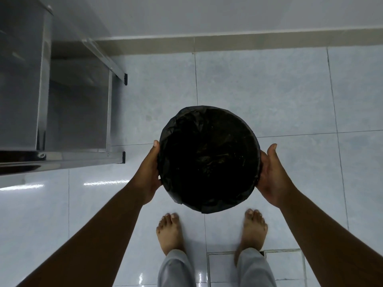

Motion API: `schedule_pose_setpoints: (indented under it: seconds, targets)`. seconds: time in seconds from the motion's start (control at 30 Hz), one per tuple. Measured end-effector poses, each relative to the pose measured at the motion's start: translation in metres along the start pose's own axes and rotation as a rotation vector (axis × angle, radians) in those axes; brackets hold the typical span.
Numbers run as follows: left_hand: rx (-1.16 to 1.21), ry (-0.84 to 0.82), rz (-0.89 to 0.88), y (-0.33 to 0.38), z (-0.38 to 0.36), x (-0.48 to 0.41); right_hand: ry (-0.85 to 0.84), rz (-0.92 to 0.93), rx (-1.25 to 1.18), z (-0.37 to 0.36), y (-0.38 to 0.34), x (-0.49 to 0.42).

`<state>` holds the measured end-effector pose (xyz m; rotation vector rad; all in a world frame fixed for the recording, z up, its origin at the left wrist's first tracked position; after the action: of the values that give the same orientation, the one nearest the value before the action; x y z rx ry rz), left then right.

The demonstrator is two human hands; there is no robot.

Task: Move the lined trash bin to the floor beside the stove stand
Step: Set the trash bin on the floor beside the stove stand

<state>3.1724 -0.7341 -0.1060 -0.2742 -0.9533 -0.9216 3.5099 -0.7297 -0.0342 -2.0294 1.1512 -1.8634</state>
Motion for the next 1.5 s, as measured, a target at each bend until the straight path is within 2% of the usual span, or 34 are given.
schedule_pose_setpoints:
  seconds: [0.1, 0.2, 0.3, 0.37, 0.4, 0.43, 0.47, 0.5, 0.53, 0.57, 0.73, 0.8, 1.07, 1.5]
  targets:
    - [0.214, 0.095, 0.018, 0.001, -0.007, 0.003, 0.004, -0.002, 0.004, -0.002, 0.001, -0.002]
    - [0.257, 0.028, 0.079, 0.004, -0.017, 0.01, 0.032, 0.001, 0.01, -0.003, 0.004, 0.0]
    - [0.271, -0.031, 0.061, -0.011, -0.028, 0.037, 0.11, 0.004, -0.006, 0.002, 0.01, 0.004]
    - [0.365, 0.077, 0.143, -0.012, -0.01, 0.042, 0.194, -0.035, -0.07, 0.009, 0.021, 0.01]
    - [0.6, 0.104, 0.219, -0.006, -0.006, 0.044, 0.232, -0.068, -0.116, 0.013, 0.029, 0.015]
    - [1.0, 0.0, 0.49, 0.004, -0.006, 0.062, 0.258, -0.101, -0.172, 0.015, 0.037, 0.02]
    - [1.146, -0.193, 0.434, 0.033, 0.01, 0.059, 0.274, -0.136, -0.237, 0.015, 0.047, 0.026]
    - [1.217, -0.28, 0.31, 0.053, 0.029, 0.056, 0.286, -0.171, -0.3, 0.014, 0.057, 0.032]
    - [1.378, -0.311, 0.319, 0.061, 0.039, 0.061, 0.293, -0.207, -0.355, 0.011, 0.067, 0.038]
    - [1.427, -0.328, 0.339, 0.063, 0.04, 0.068, 0.293, -0.239, -0.403, 0.007, 0.076, 0.044]
    - [1.584, -0.435, 0.468, 0.061, 0.006, 0.105, 0.247, -0.291, -0.564, -0.021, 0.1, 0.061]
    - [1.61, -0.487, 0.444, 0.071, 0.008, 0.107, 0.242, -0.279, -0.59, -0.028, 0.099, 0.061]
    - [1.607, -0.491, 0.329, 0.112, 0.027, 0.081, 0.185, -0.185, -0.611, -0.036, 0.062, 0.027]
    - [1.479, -0.557, 0.047, 0.233, 0.079, 0.0, 0.109, -0.058, -0.524, -0.049, -0.066, -0.077]
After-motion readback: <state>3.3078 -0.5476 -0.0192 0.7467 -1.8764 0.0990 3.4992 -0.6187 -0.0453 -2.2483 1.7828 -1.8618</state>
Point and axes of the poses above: each hand's wrist, its own x-axis away from the middle knuckle, its own z-axis out of the back of the hand, y = z × x, the point moved 7 cm from there along -x, towards the middle knuckle, and after that the axes turned 6 degrees about x, right-handed, at the moved point
